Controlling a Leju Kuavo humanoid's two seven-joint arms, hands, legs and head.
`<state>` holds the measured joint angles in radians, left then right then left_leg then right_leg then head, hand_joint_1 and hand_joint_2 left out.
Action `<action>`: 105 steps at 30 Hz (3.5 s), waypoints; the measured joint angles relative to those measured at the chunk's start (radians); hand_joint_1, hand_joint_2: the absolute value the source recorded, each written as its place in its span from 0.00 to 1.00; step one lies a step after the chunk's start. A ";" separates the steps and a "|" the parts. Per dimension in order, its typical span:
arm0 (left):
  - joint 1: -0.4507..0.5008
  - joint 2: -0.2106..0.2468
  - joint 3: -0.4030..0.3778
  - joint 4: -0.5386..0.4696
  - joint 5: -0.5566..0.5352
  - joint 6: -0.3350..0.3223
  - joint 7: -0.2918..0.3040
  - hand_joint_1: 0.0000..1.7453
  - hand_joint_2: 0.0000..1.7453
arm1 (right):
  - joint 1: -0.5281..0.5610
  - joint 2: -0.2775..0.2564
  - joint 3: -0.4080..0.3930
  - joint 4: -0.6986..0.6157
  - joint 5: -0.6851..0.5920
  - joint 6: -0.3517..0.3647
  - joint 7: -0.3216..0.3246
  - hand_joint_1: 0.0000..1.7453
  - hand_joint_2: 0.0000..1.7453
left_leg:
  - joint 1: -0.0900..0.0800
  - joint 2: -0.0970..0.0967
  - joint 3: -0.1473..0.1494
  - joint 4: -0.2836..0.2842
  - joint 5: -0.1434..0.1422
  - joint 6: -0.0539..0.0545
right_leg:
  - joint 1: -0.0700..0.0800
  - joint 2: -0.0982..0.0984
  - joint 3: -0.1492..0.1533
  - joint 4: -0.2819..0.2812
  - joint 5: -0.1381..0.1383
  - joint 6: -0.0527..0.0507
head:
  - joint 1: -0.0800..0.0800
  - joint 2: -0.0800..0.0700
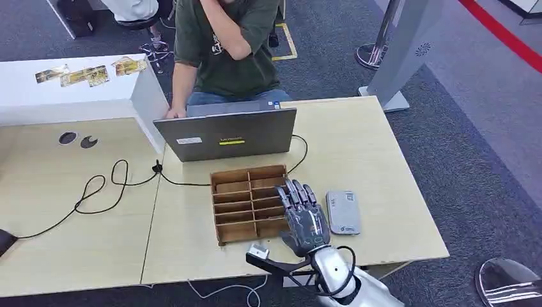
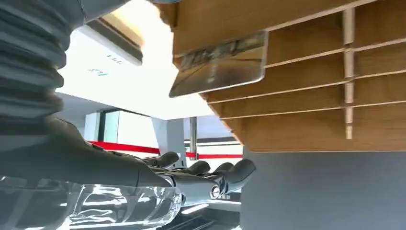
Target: Pass the card to the sensor for recognition and then transmit it.
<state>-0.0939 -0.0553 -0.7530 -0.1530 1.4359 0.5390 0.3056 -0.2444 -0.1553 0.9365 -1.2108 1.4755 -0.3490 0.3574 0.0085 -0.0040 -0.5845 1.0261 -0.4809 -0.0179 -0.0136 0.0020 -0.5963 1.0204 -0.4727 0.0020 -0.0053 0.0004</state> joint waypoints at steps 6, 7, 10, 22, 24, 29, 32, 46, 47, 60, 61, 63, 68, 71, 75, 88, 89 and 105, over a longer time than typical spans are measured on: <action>0.000 0.000 0.000 0.000 0.000 0.000 -0.001 0.00 0.00 | 0.010 -0.022 -0.015 -0.030 -0.013 0.015 0.000 0.00 1.00 | 0.000 0.000 0.000 0.000 0.000 0.000 | 0.000 0.000 0.000 0.000 0.000 0.000 | 0.000 0.000; 0.000 0.000 0.000 0.000 0.000 0.000 -0.002 0.00 0.00 | 0.010 -0.023 -0.016 -0.030 -0.015 0.020 -0.001 0.00 1.00 | 0.000 0.000 0.000 0.000 0.000 0.000 | 0.000 0.000 0.000 0.000 0.000 0.000 | 0.000 0.000; 0.000 0.000 0.000 0.000 0.000 0.000 -0.002 0.00 0.00 | 0.010 -0.023 -0.015 -0.030 -0.029 0.028 -0.010 0.00 1.00 | 0.000 0.000 0.000 0.000 0.000 0.000 | 0.000 0.000 0.000 0.000 0.000 0.000 | 0.000 0.000; 0.000 0.000 0.015 0.000 -0.005 0.000 -0.003 0.00 0.00 | 0.005 -0.022 -0.013 -0.011 -0.064 0.047 -0.026 0.00 1.00 | 0.000 0.000 0.000 0.000 0.000 0.000 | 0.000 0.000 0.000 0.000 0.000 0.000 | 0.000 0.000; 0.000 0.000 0.015 0.000 -0.004 0.000 -0.003 0.00 0.00 | 0.005 -0.022 -0.013 -0.010 -0.067 0.049 -0.026 0.00 1.00 | 0.000 0.000 0.000 0.000 0.000 0.000 | 0.000 0.000 0.000 0.000 0.000 0.000 | 0.000 0.000; 0.000 0.000 0.016 0.000 -0.003 0.000 -0.003 0.00 0.00 | 0.005 -0.022 -0.013 -0.009 -0.076 0.048 -0.019 0.00 1.00 | 0.000 0.000 0.000 0.000 0.000 0.000 | 0.000 0.000 0.000 0.000 0.000 0.000 | 0.000 0.000; 0.000 0.000 0.016 0.000 -0.003 0.000 -0.003 0.00 0.00 | 0.005 -0.022 -0.013 -0.010 -0.082 0.047 -0.017 0.00 1.00 | 0.000 0.000 0.000 0.000 0.000 0.000 | 0.000 0.000 0.000 0.000 0.000 0.000 | 0.000 0.000; 0.000 0.000 0.017 0.000 -0.002 0.000 -0.003 0.00 0.00 | 0.006 -0.032 -0.013 -0.046 -0.118 0.072 -0.023 0.00 1.00 | 0.000 0.000 0.000 0.000 0.000 0.000 | 0.000 0.000 0.000 0.000 0.000 0.000 | 0.000 0.000; 0.000 0.000 0.017 0.000 -0.002 0.000 -0.003 0.00 0.00 | 0.005 -0.034 -0.013 -0.049 -0.122 0.075 -0.024 0.00 1.00 | 0.000 0.000 0.000 0.000 0.000 0.000 | 0.000 0.000 0.000 0.000 0.000 0.000 | 0.000 0.000; 0.000 0.000 0.017 0.000 -0.002 0.000 -0.006 0.00 0.00 | -0.001 -0.040 -0.012 -0.070 -0.153 0.094 -0.032 0.00 1.00 | 0.000 0.000 0.000 0.000 0.000 0.000 | 0.000 0.000 0.000 0.000 0.000 0.000 | 0.000 0.000; 0.000 0.000 0.017 0.000 -0.002 0.000 -0.006 0.00 0.00 | -0.001 -0.040 -0.011 -0.070 -0.156 0.094 -0.032 0.00 1.00 | 0.000 0.000 0.000 0.000 0.000 0.000 | 0.000 0.000 0.000 0.000 0.000 0.000 | 0.000 0.000; 0.000 0.000 0.017 0.000 -0.002 0.000 -0.006 0.00 0.00 | -0.002 -0.040 -0.009 -0.071 -0.158 0.095 -0.032 0.00 1.00 | 0.000 0.000 0.000 0.000 0.000 0.000 | 0.000 0.000 0.000 0.000 0.000 0.000 | 0.000 0.000; 0.000 0.000 0.017 0.000 -0.002 0.000 -0.007 0.00 0.00 | -0.004 -0.040 -0.004 -0.070 -0.164 0.095 -0.032 0.00 1.00 | 0.000 0.000 0.000 0.000 0.000 0.000 | 0.000 0.000 0.000 0.000 0.000 0.000 | 0.000 0.000; 0.000 0.000 0.017 0.000 -0.002 0.000 -0.012 0.00 0.00 | -0.006 -0.040 0.000 -0.070 -0.167 0.097 -0.032 0.00 1.00 | 0.000 0.000 0.000 0.000 0.000 0.000 | 0.000 0.000 0.000 0.000 0.000 0.000 | 0.000 0.000; 0.000 0.000 0.017 0.000 -0.002 0.000 -0.012 0.00 0.00 | -0.007 -0.040 0.005 -0.070 -0.170 0.103 -0.032 0.00 1.00 | 0.000 0.000 0.000 0.000 0.000 0.000 | 0.000 0.000 0.000 0.000 0.000 0.000 | 0.000 0.000; 0.000 0.000 0.017 0.000 -0.001 0.000 -0.012 0.00 0.00 | -0.010 -0.040 0.011 -0.070 -0.188 0.101 -0.027 0.00 1.00 | 0.000 0.000 0.000 0.000 0.000 0.000 | 0.000 0.000 0.000 0.000 0.000 0.000 | 0.000 0.000; 0.000 0.000 0.017 0.000 -0.001 0.000 -0.012 0.00 0.00 | -0.011 -0.040 0.011 -0.070 -0.188 0.101 -0.027 0.00 1.00 | 0.000 0.000 0.000 0.000 0.000 0.000 | 0.000 0.000 0.000 0.000 0.000 0.000 | 0.000 0.000; 0.000 0.002 0.017 0.000 -0.003 0.000 -0.012 0.00 0.00 | -0.018 -0.040 0.021 -0.070 -0.206 0.101 -0.031 0.00 1.00 | 0.000 0.000 0.000 0.000 0.000 0.000 | 0.000 0.000 0.000 0.000 0.000 0.000 | 0.000 0.000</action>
<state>-0.0939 -0.0534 -0.7359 -0.1530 1.4332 0.5386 0.2934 -0.2622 -0.1957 0.9575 -1.2806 1.2699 -0.2483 0.3262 0.0085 -0.0040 -0.5846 1.0261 -0.4809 -0.0179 -0.0135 0.0020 -0.5961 1.0206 -0.4727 0.0020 -0.0053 0.0000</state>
